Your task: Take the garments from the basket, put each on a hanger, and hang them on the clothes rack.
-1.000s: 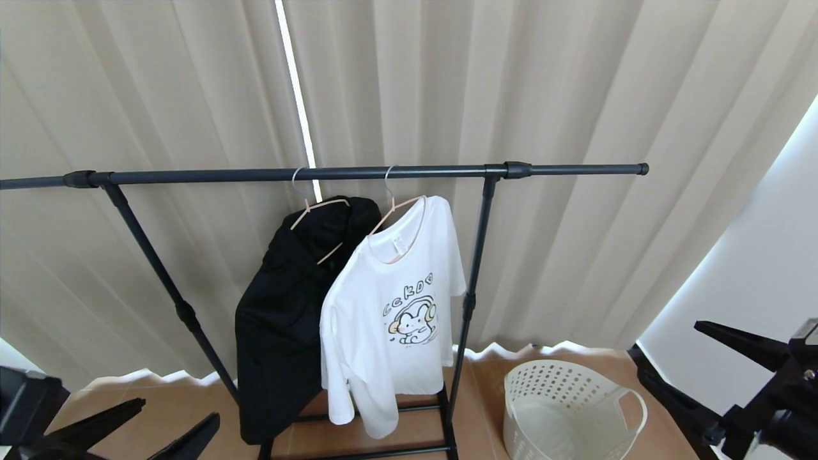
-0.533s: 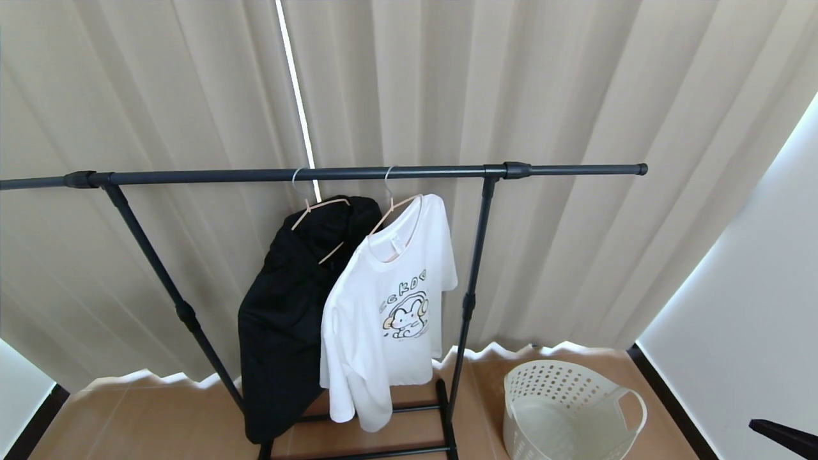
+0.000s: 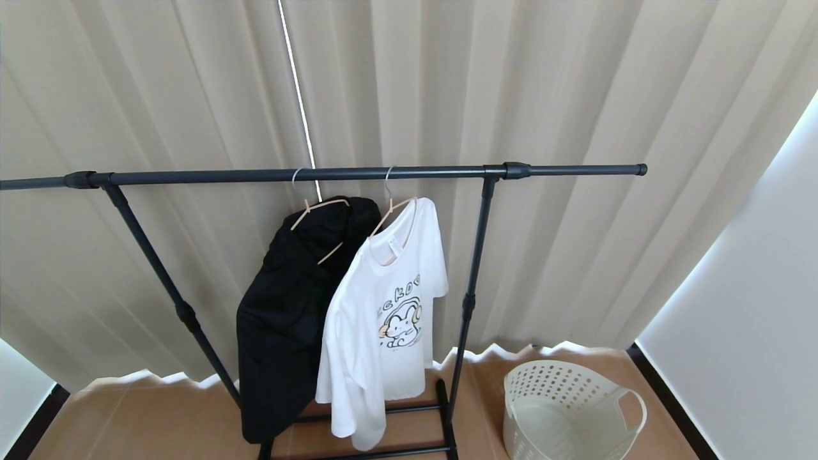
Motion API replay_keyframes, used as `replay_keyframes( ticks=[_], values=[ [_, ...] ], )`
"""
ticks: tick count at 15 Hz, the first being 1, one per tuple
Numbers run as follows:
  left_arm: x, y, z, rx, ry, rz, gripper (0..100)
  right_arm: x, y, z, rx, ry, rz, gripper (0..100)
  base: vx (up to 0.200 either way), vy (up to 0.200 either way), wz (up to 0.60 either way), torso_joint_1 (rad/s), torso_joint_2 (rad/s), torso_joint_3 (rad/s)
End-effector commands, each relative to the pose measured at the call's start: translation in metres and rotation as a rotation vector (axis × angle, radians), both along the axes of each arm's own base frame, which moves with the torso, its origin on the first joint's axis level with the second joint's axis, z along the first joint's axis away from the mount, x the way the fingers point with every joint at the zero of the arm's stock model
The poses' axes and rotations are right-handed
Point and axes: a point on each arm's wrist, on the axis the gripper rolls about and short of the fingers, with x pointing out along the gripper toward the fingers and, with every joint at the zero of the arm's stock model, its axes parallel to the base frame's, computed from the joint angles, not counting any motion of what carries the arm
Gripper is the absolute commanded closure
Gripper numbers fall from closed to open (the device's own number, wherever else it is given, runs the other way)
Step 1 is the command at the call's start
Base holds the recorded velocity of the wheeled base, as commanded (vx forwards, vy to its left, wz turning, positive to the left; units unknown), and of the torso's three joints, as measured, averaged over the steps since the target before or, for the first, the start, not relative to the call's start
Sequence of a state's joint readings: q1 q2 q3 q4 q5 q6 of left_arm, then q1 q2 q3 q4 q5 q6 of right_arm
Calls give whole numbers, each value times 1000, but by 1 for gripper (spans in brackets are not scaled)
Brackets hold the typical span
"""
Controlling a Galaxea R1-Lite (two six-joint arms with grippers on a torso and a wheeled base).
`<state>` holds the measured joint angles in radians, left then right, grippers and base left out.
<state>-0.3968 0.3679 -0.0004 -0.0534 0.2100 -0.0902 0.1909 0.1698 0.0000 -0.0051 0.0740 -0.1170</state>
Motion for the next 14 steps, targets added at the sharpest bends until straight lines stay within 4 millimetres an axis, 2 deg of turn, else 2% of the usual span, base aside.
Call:
replay_keyframes(
  ticks=[1,3,6,8,10,11,14],
  values=[
    [-2,1,0,40,-26,93,0,-6,-1,-1,23,-75,-22,0,0,0,0,0,0,0],
    [-10,3,0,115,-114,208,0,-6,-1,-1,39,-71,-44,0,0,0,0,0,0,0],
    [-21,4,-1,100,-231,265,0,-6,-2,-1,50,-70,-67,0,0,0,0,0,0,0],
    [-25,2,-2,115,-276,373,0,-6,-2,-1,52,-70,-69,0,0,0,0,0,0,0],
    [-28,2,-3,77,-304,371,0,-6,-2,-1,53,-71,-83,0,0,0,0,0,0,0],
    [-31,1,-7,-13,-320,260,0,-6,-3,-1,52,-74,-121,0,0,0,0,0,0,0],
    [-31,1,-7,-13,-318,250,0,-8,-1,-2,42,-100,-244,0,0,0,0,0,0,0]
  ],
)
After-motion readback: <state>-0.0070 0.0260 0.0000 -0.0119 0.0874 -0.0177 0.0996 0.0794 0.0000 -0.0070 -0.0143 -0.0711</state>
